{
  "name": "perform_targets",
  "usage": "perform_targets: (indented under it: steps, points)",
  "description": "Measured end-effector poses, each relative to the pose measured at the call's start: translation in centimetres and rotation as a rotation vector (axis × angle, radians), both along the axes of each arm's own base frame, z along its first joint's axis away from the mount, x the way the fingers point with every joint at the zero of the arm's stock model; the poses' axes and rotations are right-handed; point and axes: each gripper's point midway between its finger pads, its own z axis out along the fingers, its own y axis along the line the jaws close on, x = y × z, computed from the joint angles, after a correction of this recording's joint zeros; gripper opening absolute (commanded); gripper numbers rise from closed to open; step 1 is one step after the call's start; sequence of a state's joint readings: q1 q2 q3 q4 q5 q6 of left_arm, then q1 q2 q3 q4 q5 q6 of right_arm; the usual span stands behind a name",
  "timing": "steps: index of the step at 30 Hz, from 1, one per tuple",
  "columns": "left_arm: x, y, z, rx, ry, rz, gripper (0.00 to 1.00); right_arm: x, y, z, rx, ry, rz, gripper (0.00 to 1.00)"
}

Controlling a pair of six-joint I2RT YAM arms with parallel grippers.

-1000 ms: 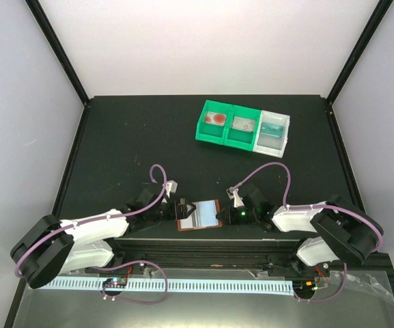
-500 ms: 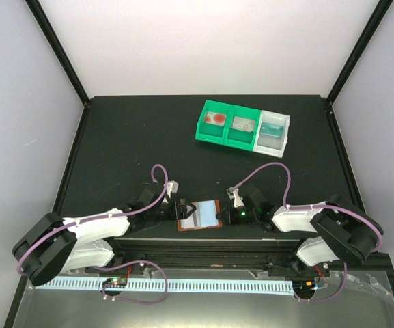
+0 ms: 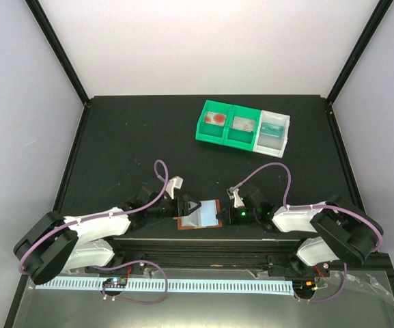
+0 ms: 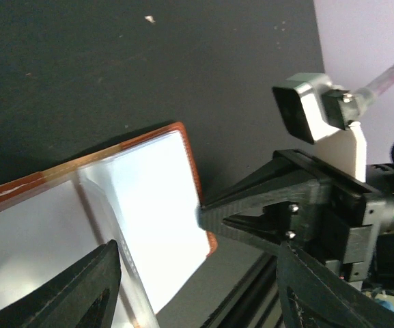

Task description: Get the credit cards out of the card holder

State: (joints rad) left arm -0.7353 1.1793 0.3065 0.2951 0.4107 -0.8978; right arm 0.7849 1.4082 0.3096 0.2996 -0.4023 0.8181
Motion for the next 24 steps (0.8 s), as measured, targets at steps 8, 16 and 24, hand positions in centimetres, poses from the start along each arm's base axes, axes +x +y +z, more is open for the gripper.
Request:
perform_targets:
  steps: [8,16,24]
  points:
    - [-0.7,-1.5,1.0,-0.062,0.005,-0.056,0.68,0.0,0.1,0.1,0.005,0.0,0.002,0.17]
    - [-1.4,-3.7,0.6,-0.089,0.04,-0.119,0.67,0.3,-0.9,0.7,-0.036,-0.031,-0.026,0.28]
    - [-1.2,-3.6,0.9,-0.088,0.027,-0.104,0.61,1.1,-2.6,2.5,-0.08,-0.116,-0.084,0.31]
